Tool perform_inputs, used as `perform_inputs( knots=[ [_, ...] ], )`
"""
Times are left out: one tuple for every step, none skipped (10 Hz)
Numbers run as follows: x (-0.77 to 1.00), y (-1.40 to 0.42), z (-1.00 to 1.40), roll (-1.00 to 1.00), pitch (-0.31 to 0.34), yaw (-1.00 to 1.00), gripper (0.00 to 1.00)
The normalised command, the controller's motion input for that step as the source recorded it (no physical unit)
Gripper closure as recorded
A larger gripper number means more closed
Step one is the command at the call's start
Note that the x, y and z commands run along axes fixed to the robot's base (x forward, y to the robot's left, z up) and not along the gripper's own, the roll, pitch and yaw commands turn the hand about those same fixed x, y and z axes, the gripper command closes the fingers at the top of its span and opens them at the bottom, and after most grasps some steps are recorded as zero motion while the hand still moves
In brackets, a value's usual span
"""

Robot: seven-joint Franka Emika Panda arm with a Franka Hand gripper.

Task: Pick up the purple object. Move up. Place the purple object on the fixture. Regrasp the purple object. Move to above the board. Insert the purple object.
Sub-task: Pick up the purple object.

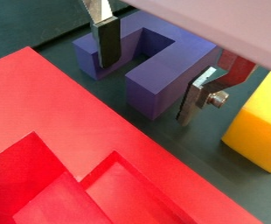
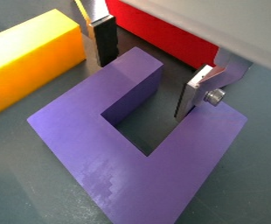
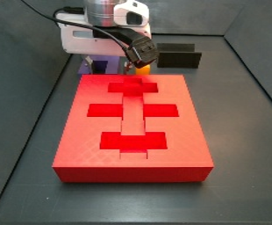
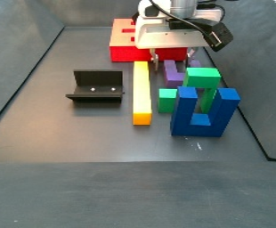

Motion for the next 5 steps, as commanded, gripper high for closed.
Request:
perform_inputs(
  knots=[
    [0.00, 0.00, -0.10, -0.03, -0.107, 0.00, 0.00],
    [0.06, 0.00, -0.09, -0.03, -0.107, 0.00, 0.00],
    [0.13, -0.02, -0.07, 0.00, -0.071, 0.00, 0.00],
    [0.08, 0.00, -0.05, 0.00, -0.050, 0.00, 0.00],
    [0.00, 0.00, 0.00, 0.02, 0.000, 0.00, 0.00]
  ],
)
